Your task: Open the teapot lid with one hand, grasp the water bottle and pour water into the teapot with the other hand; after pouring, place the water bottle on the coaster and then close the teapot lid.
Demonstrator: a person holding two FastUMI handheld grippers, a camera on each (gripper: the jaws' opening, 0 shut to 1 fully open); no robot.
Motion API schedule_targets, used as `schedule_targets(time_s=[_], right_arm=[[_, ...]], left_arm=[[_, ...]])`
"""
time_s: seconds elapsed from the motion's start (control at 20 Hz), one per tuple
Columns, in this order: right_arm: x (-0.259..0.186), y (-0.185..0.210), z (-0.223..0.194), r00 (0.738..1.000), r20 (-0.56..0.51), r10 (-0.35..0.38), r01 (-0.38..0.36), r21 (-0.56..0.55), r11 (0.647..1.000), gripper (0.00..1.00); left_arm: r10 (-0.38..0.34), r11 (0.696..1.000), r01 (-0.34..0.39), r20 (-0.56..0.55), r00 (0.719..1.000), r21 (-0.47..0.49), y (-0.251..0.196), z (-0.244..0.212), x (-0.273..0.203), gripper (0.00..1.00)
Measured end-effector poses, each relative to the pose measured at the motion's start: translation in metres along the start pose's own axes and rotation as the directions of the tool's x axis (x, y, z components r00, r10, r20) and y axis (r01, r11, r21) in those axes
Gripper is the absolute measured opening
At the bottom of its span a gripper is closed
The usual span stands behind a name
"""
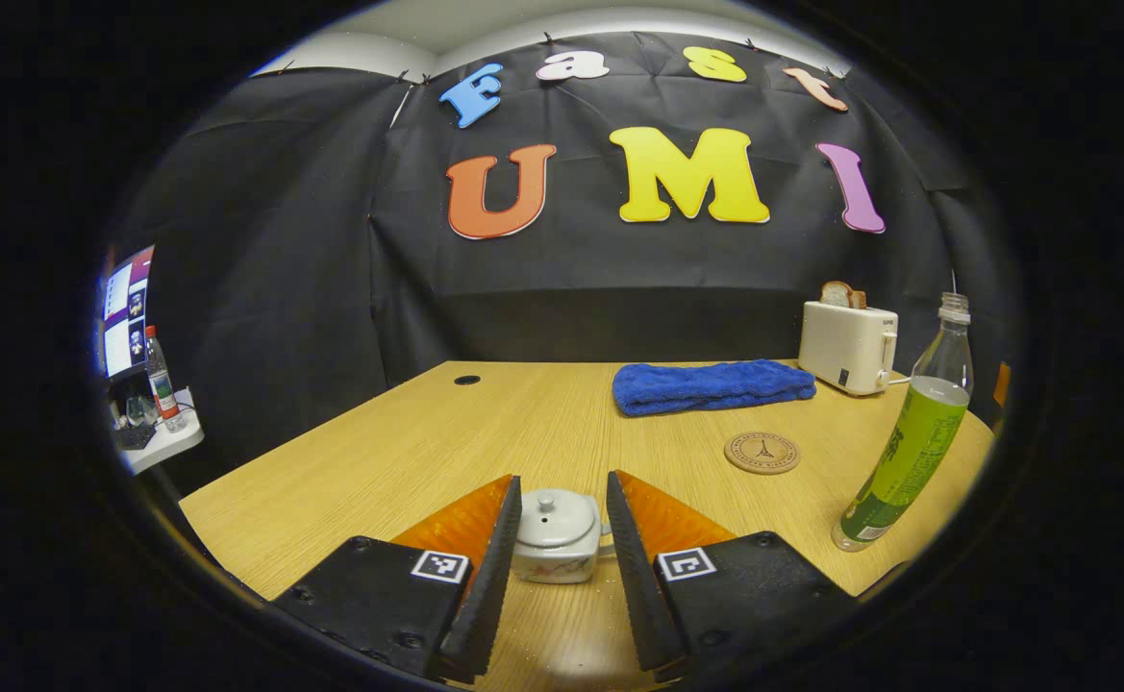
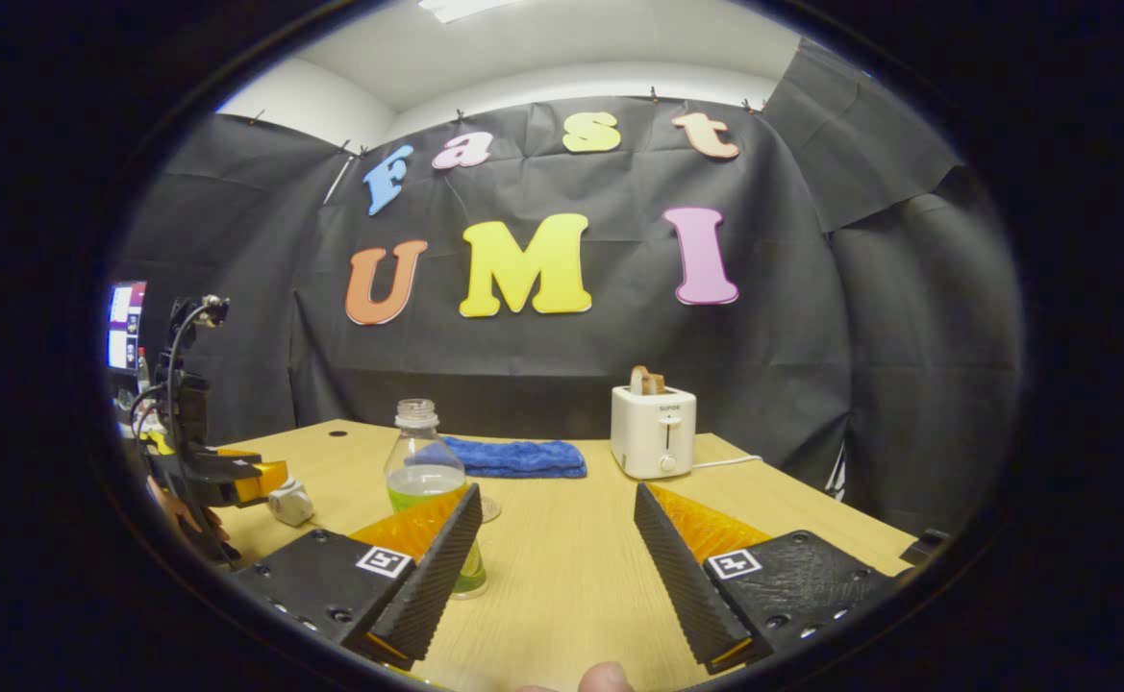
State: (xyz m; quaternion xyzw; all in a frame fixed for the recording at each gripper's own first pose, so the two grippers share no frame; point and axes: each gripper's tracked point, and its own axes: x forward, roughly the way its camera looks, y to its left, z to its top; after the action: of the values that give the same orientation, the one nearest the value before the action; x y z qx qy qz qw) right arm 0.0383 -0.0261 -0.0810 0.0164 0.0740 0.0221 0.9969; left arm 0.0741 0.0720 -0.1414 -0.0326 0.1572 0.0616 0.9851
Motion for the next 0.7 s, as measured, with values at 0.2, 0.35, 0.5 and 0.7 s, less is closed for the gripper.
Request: schedule_targets(time_s=[0.2, 0.35, 0.5, 0.7], right_arm=[[0.003, -0.002, -0.003, 1.0, -0.009, -0.006, 0.006, -0.009, 1.0, 0.96], [0.004, -0.004, -0.005, 1.0, -0.015, -0.009, 0.008, -0.009, 1.0, 0.95], [0.004, -0.003, -0.008, 1.0, -0.018, -0.008, 0.008, -0.013, 1.0, 0.96], [0.003, 0.006, -0.009, 1.0, -0.018, 0.012, -0.013, -0.026, 1.0, 0.98]], left_arm=[[-0.004, 1.0, 0.003, -0.019, 1.0, -0.007, -0.001, -0.005, 0.007, 0.38], [0.007, 1.0, -0.007, -0.019, 1.0, 0.004, 0.002, -0.005, 0.01, 0.3], [0.024, 0.999, -0.024, -0.016, 1.0, 0.022, 0.008, -0.006, 0.012, 0.17], [0.028, 0.999, -0.028, 0.0, 1.0, 0.016, 0.008, -0.002, 0.013, 0.05]])
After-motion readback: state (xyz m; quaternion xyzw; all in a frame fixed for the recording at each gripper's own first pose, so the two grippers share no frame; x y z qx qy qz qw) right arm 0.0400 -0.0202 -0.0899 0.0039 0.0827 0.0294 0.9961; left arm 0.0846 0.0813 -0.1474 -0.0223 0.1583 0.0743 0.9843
